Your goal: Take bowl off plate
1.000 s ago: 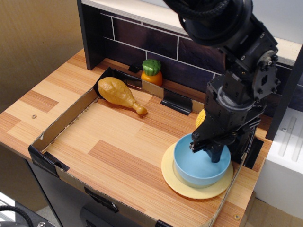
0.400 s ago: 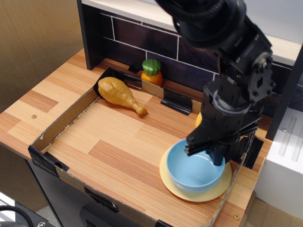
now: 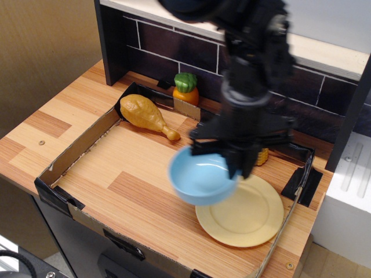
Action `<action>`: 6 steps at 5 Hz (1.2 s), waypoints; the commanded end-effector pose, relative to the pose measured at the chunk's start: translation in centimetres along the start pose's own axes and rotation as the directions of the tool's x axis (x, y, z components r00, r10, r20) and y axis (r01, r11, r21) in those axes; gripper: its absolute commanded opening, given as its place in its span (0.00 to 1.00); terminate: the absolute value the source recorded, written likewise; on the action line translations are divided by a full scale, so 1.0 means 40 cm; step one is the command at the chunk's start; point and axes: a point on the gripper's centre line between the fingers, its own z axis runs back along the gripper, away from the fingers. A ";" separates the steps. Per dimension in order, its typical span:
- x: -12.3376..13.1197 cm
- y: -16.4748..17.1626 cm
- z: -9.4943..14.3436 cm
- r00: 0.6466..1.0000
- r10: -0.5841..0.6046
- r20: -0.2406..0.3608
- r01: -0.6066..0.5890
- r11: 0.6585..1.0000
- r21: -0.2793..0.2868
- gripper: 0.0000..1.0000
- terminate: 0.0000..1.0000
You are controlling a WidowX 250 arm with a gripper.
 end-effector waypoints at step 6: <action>0.101 0.227 -0.038 0.983 -0.182 0.015 0.179 0.979 0.102 1.00 0.00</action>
